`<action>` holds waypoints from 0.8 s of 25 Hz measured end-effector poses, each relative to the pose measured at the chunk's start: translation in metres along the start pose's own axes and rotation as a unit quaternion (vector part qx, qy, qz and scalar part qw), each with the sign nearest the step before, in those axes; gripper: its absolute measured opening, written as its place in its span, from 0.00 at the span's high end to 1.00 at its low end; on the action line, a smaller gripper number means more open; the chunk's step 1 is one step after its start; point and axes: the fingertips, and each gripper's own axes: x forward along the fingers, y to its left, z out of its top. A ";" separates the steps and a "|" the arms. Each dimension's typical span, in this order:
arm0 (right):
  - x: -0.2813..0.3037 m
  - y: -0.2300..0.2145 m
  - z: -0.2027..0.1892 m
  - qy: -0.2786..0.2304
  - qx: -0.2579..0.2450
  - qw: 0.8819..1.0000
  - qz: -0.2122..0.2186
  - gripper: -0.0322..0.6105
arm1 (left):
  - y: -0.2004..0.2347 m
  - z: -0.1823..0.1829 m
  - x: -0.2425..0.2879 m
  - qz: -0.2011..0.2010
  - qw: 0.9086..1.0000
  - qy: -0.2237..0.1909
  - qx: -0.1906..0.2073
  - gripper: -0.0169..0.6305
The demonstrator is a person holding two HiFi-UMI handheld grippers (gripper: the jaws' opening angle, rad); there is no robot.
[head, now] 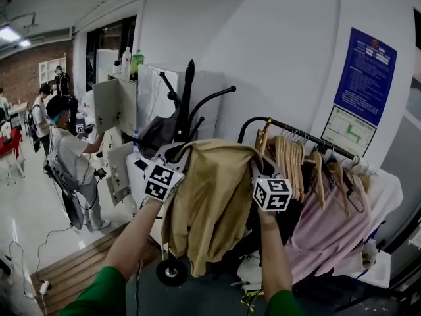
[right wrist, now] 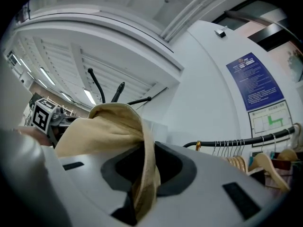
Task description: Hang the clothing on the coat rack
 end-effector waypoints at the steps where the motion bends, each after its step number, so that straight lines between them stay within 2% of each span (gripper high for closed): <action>1: 0.001 0.001 -0.004 0.004 0.002 1.000 0.002 0.85 | -0.001 -0.003 -0.001 0.000 1.000 0.003 -0.003 0.94; 8: 0.001 0.012 -0.036 0.031 0.015 0.999 0.015 0.85 | -0.009 -0.017 -0.007 0.002 0.999 0.038 -0.017 0.94; 12: 0.000 0.020 -0.049 0.041 0.015 0.999 0.023 0.85 | -0.019 -0.031 -0.015 0.005 0.999 0.044 -0.028 0.94; 20: -0.005 0.036 -0.068 0.060 0.026 0.997 0.048 0.85 | -0.032 -0.035 -0.027 0.013 0.998 0.056 -0.015 0.94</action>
